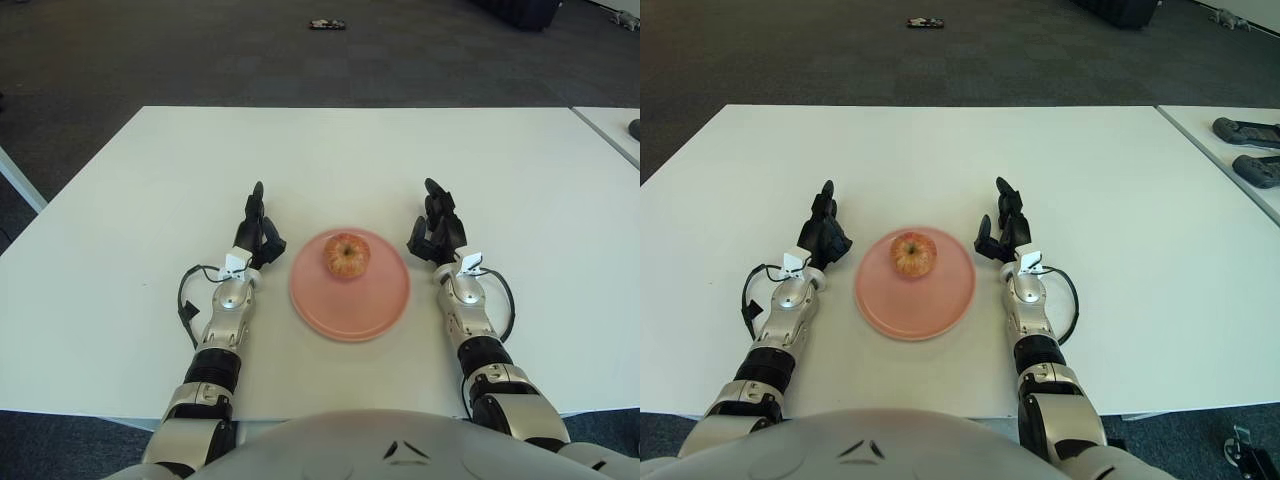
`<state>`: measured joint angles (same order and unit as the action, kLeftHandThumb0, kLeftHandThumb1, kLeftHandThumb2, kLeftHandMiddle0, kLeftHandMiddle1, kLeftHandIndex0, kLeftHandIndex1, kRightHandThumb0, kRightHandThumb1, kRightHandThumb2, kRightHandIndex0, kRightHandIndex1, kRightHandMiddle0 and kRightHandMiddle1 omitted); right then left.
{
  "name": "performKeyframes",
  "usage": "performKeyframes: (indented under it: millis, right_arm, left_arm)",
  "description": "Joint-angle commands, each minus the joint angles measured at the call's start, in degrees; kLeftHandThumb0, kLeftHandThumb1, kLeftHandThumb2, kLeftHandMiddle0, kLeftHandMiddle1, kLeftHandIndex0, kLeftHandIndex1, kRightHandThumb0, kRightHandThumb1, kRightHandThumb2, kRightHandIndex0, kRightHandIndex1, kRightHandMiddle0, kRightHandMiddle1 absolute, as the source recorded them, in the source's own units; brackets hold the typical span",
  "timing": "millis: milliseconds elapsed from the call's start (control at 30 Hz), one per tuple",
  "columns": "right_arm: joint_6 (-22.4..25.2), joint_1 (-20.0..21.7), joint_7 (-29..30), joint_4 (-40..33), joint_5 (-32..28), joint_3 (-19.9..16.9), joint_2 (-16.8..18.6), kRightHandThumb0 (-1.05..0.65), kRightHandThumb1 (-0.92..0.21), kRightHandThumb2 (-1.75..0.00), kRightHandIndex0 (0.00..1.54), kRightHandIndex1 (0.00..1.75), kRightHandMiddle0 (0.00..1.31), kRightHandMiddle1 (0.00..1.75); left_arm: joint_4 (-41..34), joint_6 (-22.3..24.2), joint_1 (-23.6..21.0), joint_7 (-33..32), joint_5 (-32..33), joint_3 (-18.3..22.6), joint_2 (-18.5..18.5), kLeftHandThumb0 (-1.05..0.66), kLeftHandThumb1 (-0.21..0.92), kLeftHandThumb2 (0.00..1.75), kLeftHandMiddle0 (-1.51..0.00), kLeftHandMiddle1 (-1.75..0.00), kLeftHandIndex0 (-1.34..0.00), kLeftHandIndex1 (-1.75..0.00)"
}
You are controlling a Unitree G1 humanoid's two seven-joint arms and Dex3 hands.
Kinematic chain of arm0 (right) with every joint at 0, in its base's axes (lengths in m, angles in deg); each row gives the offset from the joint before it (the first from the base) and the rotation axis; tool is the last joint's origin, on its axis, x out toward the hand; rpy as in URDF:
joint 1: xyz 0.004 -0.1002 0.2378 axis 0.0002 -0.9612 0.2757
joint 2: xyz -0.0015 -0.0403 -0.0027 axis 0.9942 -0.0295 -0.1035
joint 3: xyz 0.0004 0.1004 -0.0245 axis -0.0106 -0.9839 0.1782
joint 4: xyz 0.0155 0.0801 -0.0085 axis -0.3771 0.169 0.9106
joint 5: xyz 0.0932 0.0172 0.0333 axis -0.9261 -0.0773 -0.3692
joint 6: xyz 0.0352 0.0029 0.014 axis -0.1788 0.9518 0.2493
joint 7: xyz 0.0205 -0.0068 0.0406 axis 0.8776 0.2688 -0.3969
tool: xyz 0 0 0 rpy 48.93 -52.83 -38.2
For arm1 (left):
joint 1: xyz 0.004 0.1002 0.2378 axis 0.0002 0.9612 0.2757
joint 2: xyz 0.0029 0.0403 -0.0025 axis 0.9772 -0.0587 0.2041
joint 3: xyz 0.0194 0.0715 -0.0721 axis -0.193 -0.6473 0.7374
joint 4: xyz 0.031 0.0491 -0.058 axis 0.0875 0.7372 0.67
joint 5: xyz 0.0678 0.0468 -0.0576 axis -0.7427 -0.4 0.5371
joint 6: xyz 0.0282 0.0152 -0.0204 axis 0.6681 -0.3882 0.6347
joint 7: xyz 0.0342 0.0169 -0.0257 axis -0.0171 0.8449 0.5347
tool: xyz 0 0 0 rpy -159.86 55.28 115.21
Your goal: Put the apple into the plate.
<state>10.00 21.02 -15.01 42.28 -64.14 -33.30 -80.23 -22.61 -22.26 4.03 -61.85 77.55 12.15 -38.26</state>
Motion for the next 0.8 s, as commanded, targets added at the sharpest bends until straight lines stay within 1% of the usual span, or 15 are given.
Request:
performKeyframes:
  millis: [0,200,400,533,667,733,767]
  right_arm:
    - [1.3,-2.7,-0.1,1.8,0.2,0.2,0.3,-0.50,-0.55,-1.32,0.09,0.00,0.00,0.40]
    - [0.1,-2.7,-0.7,2.4,0.3,0.4,0.1,-0.51,-0.57,-1.30,0.08,0.00,0.00,0.41]
    - [0.1,-2.4,-1.4,3.0,0.1,0.4,-0.2,-0.52,-0.58,-1.29,0.08,0.00,0.00,0.41]
    - [-0.3,-2.3,-2.0,3.5,-0.1,0.4,-0.4,-0.51,-0.58,-1.28,0.07,0.00,0.00,0.41]
    - [-0.1,-2.8,-1.8,3.8,0.2,0.4,-0.4,-0.51,-0.56,-1.30,0.08,0.00,0.00,0.40]
    - [0.6,-2.7,-1.8,3.4,0.2,0.4,-0.5,-0.51,-0.56,-1.31,0.08,0.00,0.00,0.40]
    - [1.8,-2.9,-1.3,2.1,0.4,0.6,-0.3,-0.51,-0.56,-1.31,0.08,0.00,0.00,0.39]
  left_arm:
    - [0.2,1.3,1.0,0.3,0.2,0.1,-0.1,-1.03,0.92,1.23,-0.01,-0.01,0.00,-0.06]
    - [0.1,1.5,1.1,0.5,0.7,0.1,-0.2,-1.03,0.92,1.23,-0.01,0.00,0.00,-0.07]
    - [-0.2,1.3,1.2,0.3,0.4,0.1,-0.1,-1.04,0.92,1.22,0.00,0.00,0.00,-0.06]
    - [-0.3,0.6,1.3,-0.2,-0.3,-0.1,-0.1,-1.05,0.92,1.22,0.00,0.00,0.00,-0.05]
    - [-0.3,0.1,1.4,-0.2,-0.6,-0.2,0.1,-1.05,0.92,1.22,0.00,0.00,0.00,-0.06]
    - [-0.3,0.0,1.5,0.0,-0.5,-0.1,0.1,-1.05,0.92,1.22,0.00,0.00,0.00,-0.06]
    - [-0.3,-0.1,1.5,0.0,-0.4,-0.1,0.1,-1.05,0.92,1.22,0.00,0.00,0.00,-0.06]
